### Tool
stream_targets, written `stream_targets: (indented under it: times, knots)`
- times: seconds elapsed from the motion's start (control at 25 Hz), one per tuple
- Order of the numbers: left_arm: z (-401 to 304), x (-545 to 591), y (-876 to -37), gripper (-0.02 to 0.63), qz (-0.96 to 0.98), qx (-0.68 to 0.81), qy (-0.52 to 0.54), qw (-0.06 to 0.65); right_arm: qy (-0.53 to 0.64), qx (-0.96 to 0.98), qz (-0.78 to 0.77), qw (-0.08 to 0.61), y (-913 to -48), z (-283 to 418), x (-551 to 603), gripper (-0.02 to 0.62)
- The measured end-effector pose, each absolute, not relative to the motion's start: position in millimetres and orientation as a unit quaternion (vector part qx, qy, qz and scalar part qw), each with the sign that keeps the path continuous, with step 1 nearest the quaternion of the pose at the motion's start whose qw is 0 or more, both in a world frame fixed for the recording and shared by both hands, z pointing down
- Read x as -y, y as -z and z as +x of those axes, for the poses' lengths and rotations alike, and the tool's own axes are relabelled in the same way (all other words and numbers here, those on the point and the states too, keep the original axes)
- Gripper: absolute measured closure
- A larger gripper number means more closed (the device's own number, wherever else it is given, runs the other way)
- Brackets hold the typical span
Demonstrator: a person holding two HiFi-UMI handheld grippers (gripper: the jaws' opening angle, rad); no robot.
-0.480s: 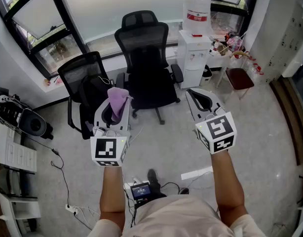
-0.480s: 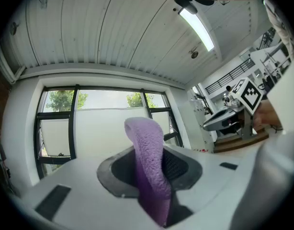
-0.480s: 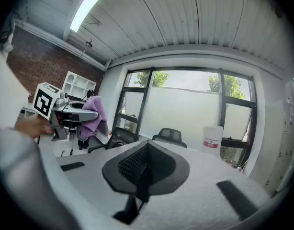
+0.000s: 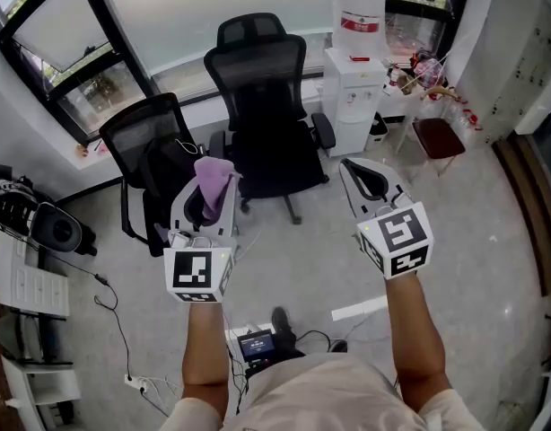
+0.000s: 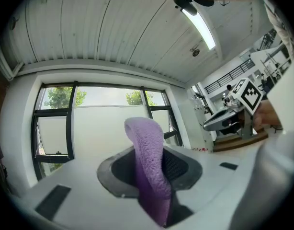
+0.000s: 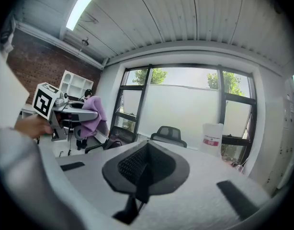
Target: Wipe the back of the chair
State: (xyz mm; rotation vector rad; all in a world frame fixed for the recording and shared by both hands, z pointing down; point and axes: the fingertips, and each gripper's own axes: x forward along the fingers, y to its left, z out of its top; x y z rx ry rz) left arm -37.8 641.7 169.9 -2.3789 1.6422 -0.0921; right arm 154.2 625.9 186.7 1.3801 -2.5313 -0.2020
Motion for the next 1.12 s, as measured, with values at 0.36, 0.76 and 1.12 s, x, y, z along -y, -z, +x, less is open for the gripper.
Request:
stream_targets:
  times: [0.36, 0.76, 1.12]
  knots:
    - [-62, -592, -165, 0.488, -0.825, -0.550, 0.029, 0.126, 0.055, 0.861, 0.491, 0.118, -188, 131, -580, 0.601]
    - [-109, -536, -160, 0.488, -0.837, -0.532, 0.021, 0.129, 0.059, 0.850, 0.512, 0.106, -177, 85, -527, 0.600]
    - [-124, -495, -162, 0.488, -0.831, -0.542, 0.021, 0.123, 0.065, 0.853, 0.504, 0.114, -180, 70, -475, 0.600]
